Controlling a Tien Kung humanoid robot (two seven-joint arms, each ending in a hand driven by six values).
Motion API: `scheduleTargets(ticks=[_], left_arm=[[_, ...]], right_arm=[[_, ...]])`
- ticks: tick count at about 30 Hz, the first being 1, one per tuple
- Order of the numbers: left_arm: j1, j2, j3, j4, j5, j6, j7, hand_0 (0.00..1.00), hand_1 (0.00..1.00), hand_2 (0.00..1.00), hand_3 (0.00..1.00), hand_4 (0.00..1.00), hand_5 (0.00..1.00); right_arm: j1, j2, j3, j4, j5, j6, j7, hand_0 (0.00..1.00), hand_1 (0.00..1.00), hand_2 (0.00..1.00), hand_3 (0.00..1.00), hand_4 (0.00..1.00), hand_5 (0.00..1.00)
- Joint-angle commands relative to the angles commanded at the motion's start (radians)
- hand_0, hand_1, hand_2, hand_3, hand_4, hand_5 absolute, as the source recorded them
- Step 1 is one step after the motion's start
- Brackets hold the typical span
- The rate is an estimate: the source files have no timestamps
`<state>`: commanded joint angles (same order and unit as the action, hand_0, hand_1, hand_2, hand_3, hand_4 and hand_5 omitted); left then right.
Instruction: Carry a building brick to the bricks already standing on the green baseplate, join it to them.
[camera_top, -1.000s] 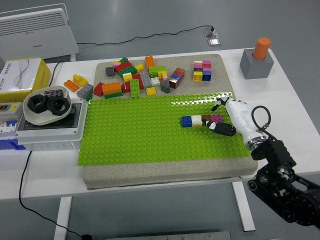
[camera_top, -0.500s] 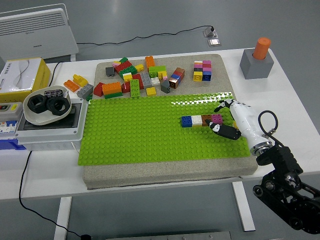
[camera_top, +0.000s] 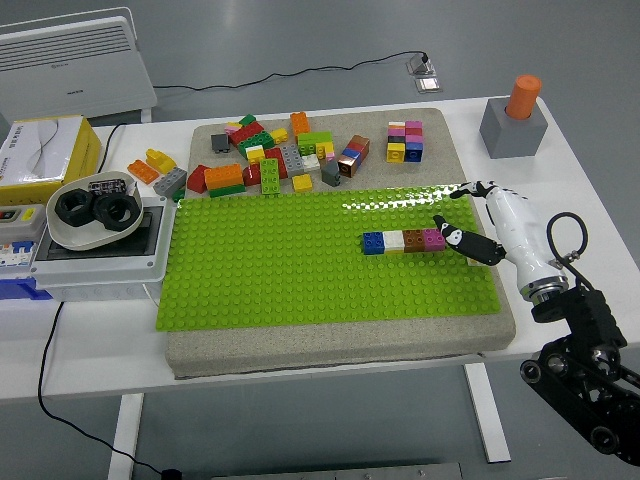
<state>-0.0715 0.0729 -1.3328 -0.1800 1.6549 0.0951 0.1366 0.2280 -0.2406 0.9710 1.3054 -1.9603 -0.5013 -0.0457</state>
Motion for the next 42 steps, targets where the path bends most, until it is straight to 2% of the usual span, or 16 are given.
scheduleTargets(ticks=[3,4,9,10,15,16,21,22,27,28,33,34,39,40,42], left_arm=[[0.000,0.000,0.011,0.000,-0.016,0.002,-0.001,0.695,0.495,0.468,0.583,0.338,0.079],[0.001,0.000,0.015,0.000,-0.024,0.001,-0.001,0.692,0.494,0.467,0.582,0.342,0.068],[-0.011,0.002,0.020,0.000,-0.014,-0.022,0.023,0.692,0.494,0.467,0.582,0.342,0.068],[-0.015,0.002,0.020,0.000,-0.002,-0.027,0.030,0.698,0.501,0.468,0.578,0.356,0.084],[-0.017,0.000,0.016,0.000,0.026,-0.031,0.049,0.698,0.501,0.468,0.578,0.356,0.084],[-0.016,-0.001,0.016,0.000,0.026,-0.031,0.050,0.696,0.501,0.464,0.575,0.360,0.095],[-0.011,-0.003,0.000,0.000,0.048,-0.036,0.061,0.696,0.501,0.464,0.575,0.360,0.095],[-0.010,-0.004,-0.004,0.000,0.052,-0.035,0.062,0.697,0.499,0.450,0.572,0.368,0.126],[0.001,-0.005,-0.014,0.000,0.048,-0.029,0.061,0.697,0.499,0.450,0.572,0.368,0.126],[0.003,-0.006,-0.016,0.000,0.048,-0.028,0.060,0.697,0.498,0.437,0.569,0.370,0.145],[0.007,-0.013,-0.017,0.000,0.055,-0.030,0.063,0.697,0.498,0.437,0.569,0.370,0.145],[0.007,-0.014,-0.018,0.000,0.057,-0.030,0.063,0.696,0.496,0.436,0.564,0.371,0.167],[0.008,-0.020,-0.016,0.000,0.057,-0.030,0.064,0.696,0.496,0.436,0.564,0.371,0.167],[0.008,-0.020,-0.015,0.000,0.056,-0.030,0.064,0.694,0.499,0.444,0.565,0.373,0.185],[0.007,-0.022,-0.013,0.000,0.054,-0.030,0.063,0.694,0.499,0.444,0.565,0.373,0.185]], right_arm=[[0.000,-0.002,0.001,0.003,0.009,-0.006,0.010,0.687,0.677,0.701,0.634,0.715,0.443],[0.000,-0.002,0.001,0.005,0.014,-0.010,0.016,0.629,0.615,0.619,0.626,0.686,0.361],[-0.003,0.000,0.013,0.013,0.038,-0.024,0.046,0.629,0.615,0.619,0.626,0.686,0.361],[-0.003,0.000,0.012,0.015,0.040,-0.026,0.049,0.401,0.435,0.521,0.624,0.688,0.240],[-0.004,-0.003,0.012,0.026,0.046,-0.034,0.058,0.401,0.435,0.521,0.624,0.688,0.240],[-0.005,-0.003,0.012,0.028,0.047,-0.036,0.059,0.239,0.324,0.438,0.625,0.743,0.200],[-0.009,-0.003,0.009,0.030,0.058,-0.044,0.068,0.239,0.324,0.438,0.625,0.743,0.200],[-0.009,-0.003,0.008,0.030,0.060,-0.045,0.070,0.187,0.270,0.406,0.630,0.800,0.210],[-0.006,-0.003,0.005,0.037,0.067,-0.045,0.076,0.187,0.270,0.406,0.630,0.800,0.210],[-0.005,-0.003,0.004,0.038,0.068,-0.045,0.077,0.172,0.249,0.385,0.590,0.819,0.227],[-0.006,-0.002,0.005,0.043,0.080,-0.049,0.084,0.172,0.249,0.385,0.590,0.819,0.227],[-0.006,-0.002,0.006,0.044,0.082,-0.050,0.085,0.139,0.215,0.320,0.499,0.828,0.238],[-0.006,-0.002,0.005,0.053,0.073,-0.044,0.077,0.139,0.215,0.320,0.499,0.828,0.238],[-0.006,-0.002,0.004,0.055,0.070,-0.043,0.075,0.286,0.326,0.338,0.410,0.825,0.238],[-0.007,-0.001,0.005,0.059,0.055,-0.033,0.069,0.286,0.326,0.338,0.410,0.825,0.238]])
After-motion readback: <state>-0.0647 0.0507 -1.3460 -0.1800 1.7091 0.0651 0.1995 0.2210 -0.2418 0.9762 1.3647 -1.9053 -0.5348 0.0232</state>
